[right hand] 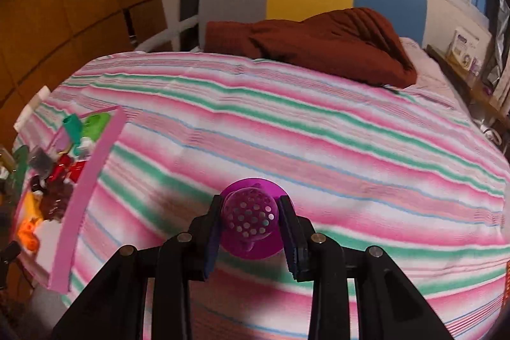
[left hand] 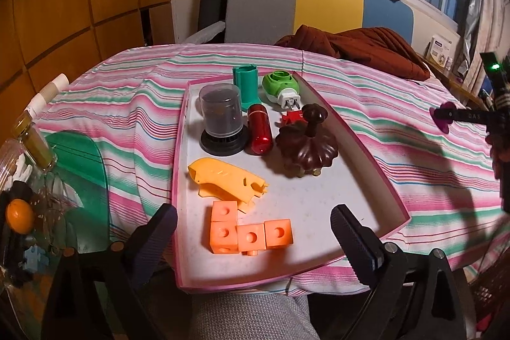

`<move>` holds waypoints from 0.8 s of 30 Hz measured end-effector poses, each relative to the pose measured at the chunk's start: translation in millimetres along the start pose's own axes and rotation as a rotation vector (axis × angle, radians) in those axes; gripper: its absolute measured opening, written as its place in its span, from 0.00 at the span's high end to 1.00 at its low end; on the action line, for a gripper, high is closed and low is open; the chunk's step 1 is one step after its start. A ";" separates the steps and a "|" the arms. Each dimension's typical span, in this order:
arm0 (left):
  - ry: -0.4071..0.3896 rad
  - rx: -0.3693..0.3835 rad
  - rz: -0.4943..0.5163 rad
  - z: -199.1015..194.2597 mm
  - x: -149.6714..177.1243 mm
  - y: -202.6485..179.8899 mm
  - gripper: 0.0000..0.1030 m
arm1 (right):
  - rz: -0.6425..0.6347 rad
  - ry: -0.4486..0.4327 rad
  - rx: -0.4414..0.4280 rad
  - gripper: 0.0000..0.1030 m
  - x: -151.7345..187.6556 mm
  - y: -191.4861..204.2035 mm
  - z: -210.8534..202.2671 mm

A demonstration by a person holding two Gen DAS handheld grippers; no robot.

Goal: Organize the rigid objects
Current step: 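Carry the magenta toy into the tray with the right tool and release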

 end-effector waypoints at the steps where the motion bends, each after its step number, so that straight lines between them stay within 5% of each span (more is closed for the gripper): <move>1: -0.001 0.001 -0.005 0.2 -0.2 0.8 0.04 | 0.002 0.007 -0.010 0.68 3.9 4.2 -0.8; 24: -0.017 -0.029 -0.080 -1.7 3.3 26.3 0.04 | -0.236 0.082 -0.288 0.68 80.5 176.5 -50.2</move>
Point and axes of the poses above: each gripper's, at about its wrist camera, not at the fingertips, and z roughly the way its jaws point, y to its left, x to its underside, the point moved 8 cm from there along z, roughly the way its jaws point, and after that the axes turned 13 degrees about z, right-handed, at the moved point
